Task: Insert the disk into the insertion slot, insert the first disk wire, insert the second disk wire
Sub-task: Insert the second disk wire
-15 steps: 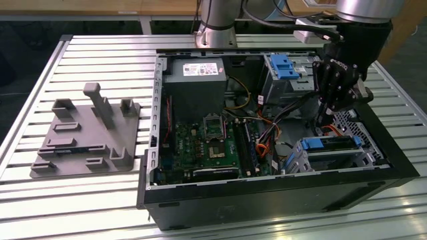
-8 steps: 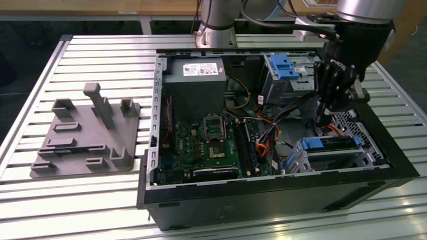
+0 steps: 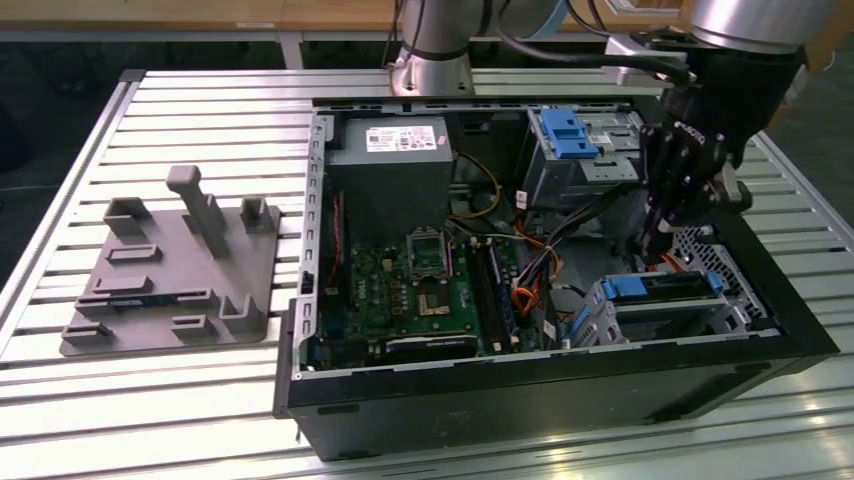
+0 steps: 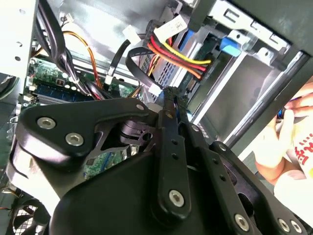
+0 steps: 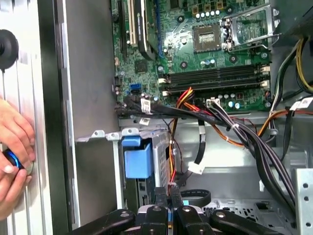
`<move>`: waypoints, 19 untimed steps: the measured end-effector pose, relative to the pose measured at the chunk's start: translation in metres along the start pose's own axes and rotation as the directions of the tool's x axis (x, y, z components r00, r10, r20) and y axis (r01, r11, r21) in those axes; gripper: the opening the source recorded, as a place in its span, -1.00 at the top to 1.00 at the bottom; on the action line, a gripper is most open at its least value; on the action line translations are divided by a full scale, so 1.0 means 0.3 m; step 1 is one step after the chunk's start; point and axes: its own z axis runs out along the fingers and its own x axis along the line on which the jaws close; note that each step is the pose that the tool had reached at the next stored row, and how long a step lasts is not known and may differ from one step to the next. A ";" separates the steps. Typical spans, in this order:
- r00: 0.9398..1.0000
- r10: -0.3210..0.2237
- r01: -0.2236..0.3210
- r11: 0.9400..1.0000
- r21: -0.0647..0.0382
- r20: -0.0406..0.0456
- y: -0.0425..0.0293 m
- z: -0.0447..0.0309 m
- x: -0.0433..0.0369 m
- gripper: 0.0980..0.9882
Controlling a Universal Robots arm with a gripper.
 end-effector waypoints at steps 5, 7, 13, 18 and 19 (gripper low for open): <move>1.000 -0.001 0.002 1.000 -0.007 0.011 -0.007 0.004 0.016 0.89; 1.000 -0.002 0.002 1.000 -0.009 0.024 -0.009 0.007 0.029 0.89; 0.998 -0.003 0.004 1.000 -0.015 0.068 -0.012 0.015 0.060 0.89; 0.993 -0.005 0.008 1.000 -0.027 0.120 -0.016 0.019 0.080 0.89; 0.992 -0.005 0.008 1.000 -0.030 0.123 -0.018 0.020 0.083 0.89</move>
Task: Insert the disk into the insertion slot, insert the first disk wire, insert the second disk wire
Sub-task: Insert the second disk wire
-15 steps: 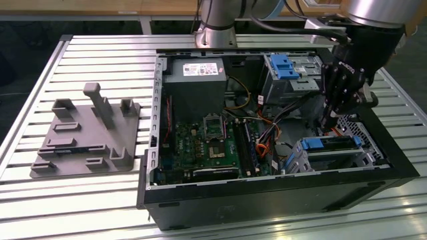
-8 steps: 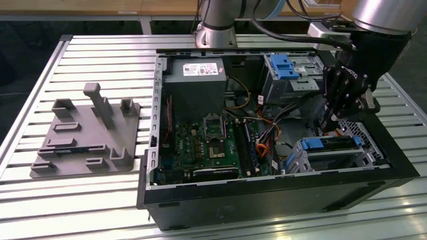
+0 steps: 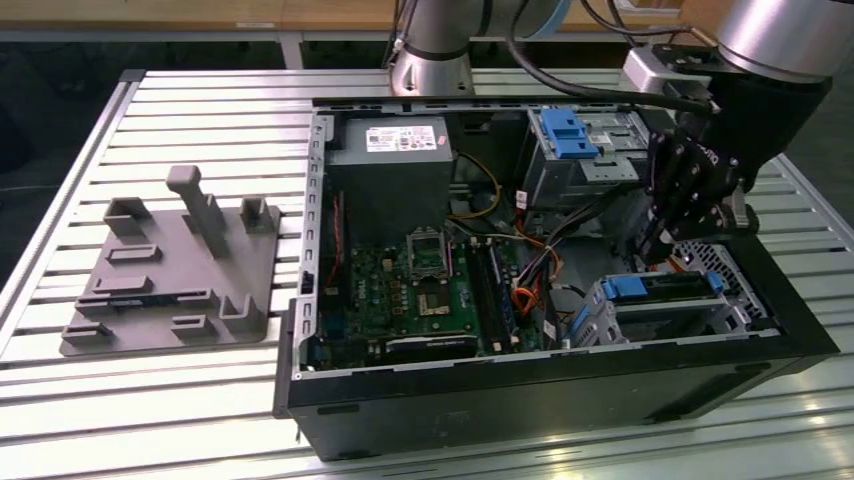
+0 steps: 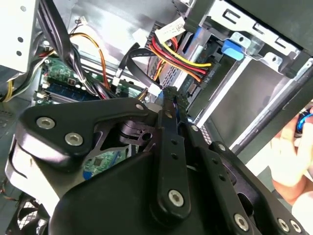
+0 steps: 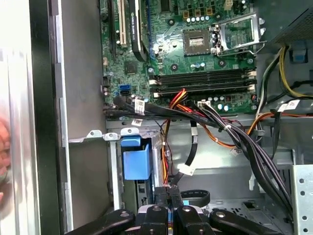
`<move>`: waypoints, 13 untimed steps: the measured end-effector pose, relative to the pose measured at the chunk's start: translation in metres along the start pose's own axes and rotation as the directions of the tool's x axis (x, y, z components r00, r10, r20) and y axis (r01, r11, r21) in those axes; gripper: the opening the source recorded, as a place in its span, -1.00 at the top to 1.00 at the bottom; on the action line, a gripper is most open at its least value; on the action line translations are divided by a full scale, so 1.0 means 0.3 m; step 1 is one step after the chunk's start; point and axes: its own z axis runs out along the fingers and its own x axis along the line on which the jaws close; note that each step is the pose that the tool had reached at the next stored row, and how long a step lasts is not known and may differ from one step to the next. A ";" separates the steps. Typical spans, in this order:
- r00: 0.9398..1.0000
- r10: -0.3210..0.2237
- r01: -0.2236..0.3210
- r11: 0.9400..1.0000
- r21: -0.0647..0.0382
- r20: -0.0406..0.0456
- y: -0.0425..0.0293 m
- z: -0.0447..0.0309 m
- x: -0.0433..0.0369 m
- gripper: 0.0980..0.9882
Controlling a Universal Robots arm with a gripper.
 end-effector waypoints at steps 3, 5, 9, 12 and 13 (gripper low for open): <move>1.000 -0.002 0.002 1.000 -0.016 0.002 -0.012 0.000 0.005 0.89; 1.000 -0.004 0.004 0.999 -0.038 0.000 -0.025 0.000 0.005 0.89; 1.000 -0.009 0.008 0.997 -0.079 -0.003 -0.045 0.000 0.008 0.89; 1.000 -0.009 0.009 0.996 -0.083 -0.002 -0.048 0.002 0.027 0.89; 1.000 -0.009 0.009 0.996 -0.084 0.000 -0.049 0.003 0.034 0.89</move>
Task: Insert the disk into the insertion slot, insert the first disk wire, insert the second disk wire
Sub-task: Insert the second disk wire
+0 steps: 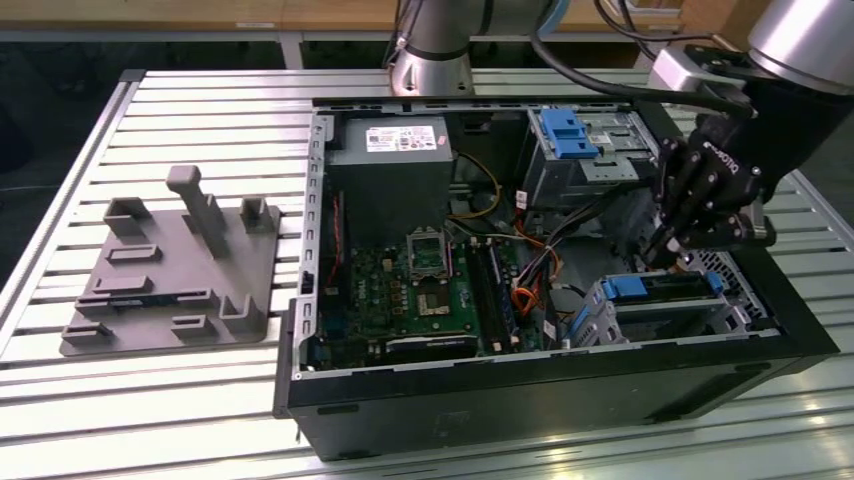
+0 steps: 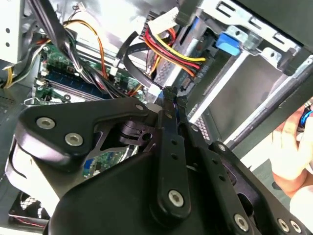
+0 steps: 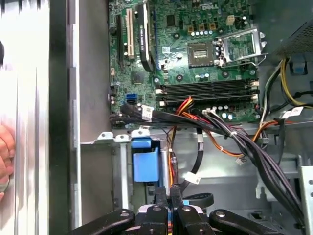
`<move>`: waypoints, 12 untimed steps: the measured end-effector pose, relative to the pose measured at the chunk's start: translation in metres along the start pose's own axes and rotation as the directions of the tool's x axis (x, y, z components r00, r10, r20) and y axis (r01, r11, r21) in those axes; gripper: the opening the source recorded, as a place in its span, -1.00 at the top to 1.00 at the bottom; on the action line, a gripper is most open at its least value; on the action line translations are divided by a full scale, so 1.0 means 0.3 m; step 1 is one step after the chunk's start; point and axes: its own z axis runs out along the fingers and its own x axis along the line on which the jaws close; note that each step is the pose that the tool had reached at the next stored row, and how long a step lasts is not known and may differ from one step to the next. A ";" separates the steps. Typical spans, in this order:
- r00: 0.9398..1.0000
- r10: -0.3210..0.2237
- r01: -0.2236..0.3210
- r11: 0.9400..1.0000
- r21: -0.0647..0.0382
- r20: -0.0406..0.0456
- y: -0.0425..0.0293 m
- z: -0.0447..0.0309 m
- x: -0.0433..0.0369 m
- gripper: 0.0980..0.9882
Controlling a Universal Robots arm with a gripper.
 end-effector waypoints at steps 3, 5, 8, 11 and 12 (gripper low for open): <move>1.000 -0.002 0.002 1.000 -0.001 0.014 -0.005 0.001 0.017 0.89; 1.000 -0.003 0.003 1.000 -0.002 0.029 -0.015 0.000 0.021 0.89; 0.999 -0.005 0.005 1.000 -0.003 0.044 -0.024 0.001 0.031 0.89; 0.999 -0.005 0.005 1.000 -0.003 0.045 -0.024 0.001 0.032 0.89; 0.999 -0.005 0.005 1.000 -0.003 0.045 -0.024 0.001 0.032 0.89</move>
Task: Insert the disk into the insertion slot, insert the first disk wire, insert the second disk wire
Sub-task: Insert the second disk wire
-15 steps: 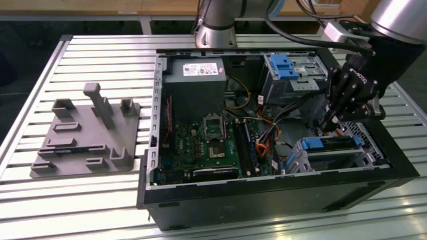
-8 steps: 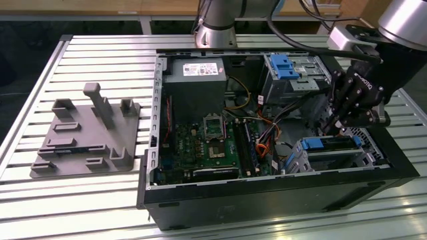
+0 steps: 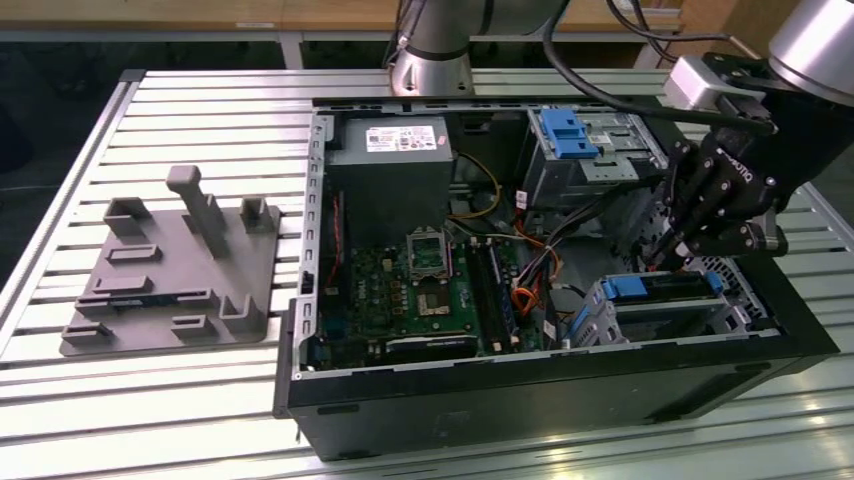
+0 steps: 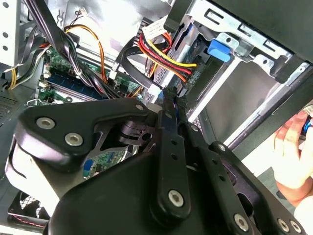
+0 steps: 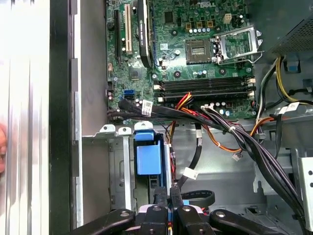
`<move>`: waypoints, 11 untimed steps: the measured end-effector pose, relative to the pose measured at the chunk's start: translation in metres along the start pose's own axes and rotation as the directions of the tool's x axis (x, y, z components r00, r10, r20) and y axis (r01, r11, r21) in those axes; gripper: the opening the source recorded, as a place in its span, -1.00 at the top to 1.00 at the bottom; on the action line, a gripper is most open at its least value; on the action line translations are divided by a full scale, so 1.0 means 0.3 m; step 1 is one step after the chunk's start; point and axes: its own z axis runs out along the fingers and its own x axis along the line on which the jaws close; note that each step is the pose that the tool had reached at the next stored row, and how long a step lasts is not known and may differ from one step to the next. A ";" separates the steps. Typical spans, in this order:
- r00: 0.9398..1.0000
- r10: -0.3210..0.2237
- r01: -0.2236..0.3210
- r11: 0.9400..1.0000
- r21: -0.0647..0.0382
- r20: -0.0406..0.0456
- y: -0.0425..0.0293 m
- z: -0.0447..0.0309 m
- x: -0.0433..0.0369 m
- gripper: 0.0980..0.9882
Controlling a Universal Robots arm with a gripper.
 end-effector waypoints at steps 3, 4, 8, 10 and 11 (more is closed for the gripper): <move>1.000 -0.002 0.002 1.000 -0.001 0.014 0.000 0.000 0.002 0.89; 1.000 -0.003 0.003 1.000 -0.002 0.027 0.000 0.001 0.005 0.89; 0.999 -0.004 0.005 1.000 -0.002 0.037 0.000 0.001 0.012 0.89; 0.999 -0.004 0.004 1.000 -0.002 0.037 0.000 0.001 0.012 0.89; 0.999 -0.004 0.004 1.000 -0.002 0.037 0.000 0.001 0.013 0.89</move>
